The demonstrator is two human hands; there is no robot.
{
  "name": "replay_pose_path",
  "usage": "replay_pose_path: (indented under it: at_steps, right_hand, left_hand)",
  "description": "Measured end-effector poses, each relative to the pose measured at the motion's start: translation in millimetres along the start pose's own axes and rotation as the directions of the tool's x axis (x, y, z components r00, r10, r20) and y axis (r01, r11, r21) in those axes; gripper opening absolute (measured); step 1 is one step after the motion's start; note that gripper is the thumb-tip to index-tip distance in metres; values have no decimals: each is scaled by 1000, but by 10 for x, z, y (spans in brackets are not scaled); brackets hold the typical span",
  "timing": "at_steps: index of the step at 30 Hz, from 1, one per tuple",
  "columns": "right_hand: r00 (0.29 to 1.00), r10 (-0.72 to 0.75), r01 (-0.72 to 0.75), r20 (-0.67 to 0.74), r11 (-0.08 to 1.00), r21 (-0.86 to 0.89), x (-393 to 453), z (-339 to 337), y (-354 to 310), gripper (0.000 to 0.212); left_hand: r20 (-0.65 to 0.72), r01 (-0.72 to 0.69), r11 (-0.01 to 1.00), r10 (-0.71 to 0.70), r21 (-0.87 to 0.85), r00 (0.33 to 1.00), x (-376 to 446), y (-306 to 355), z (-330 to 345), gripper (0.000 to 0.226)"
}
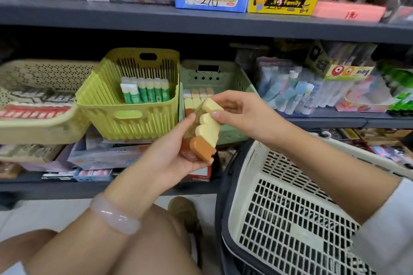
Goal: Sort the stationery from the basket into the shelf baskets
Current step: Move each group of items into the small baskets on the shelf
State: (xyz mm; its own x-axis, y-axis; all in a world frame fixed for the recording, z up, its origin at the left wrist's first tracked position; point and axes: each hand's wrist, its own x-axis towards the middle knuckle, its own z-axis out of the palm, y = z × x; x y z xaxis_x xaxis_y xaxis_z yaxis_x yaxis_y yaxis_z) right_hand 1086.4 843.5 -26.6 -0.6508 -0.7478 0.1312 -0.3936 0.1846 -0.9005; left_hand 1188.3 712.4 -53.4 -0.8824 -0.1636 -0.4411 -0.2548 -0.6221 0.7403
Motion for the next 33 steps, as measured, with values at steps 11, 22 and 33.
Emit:
replay_pose_path:
  at_steps: [11, 22, 33]
  right_hand:
    - [816, 451, -539, -361, 820, -194, 1013, -265, 608, 10]
    - [830, 462, -547, -312, 785, -292, 1129, -254, 694, 7]
    - [907, 397, -399, -144, 695, -597, 1102, -250, 691, 25]
  left_hand:
    - [-7, 7, 997, -8, -72, 1000, 158, 178, -251, 40]
    - [-44, 12, 998, -15, -59, 999, 255, 190, -316, 62]
    - [-39, 14, 997, -17, -71, 999, 269, 169, -322, 62]
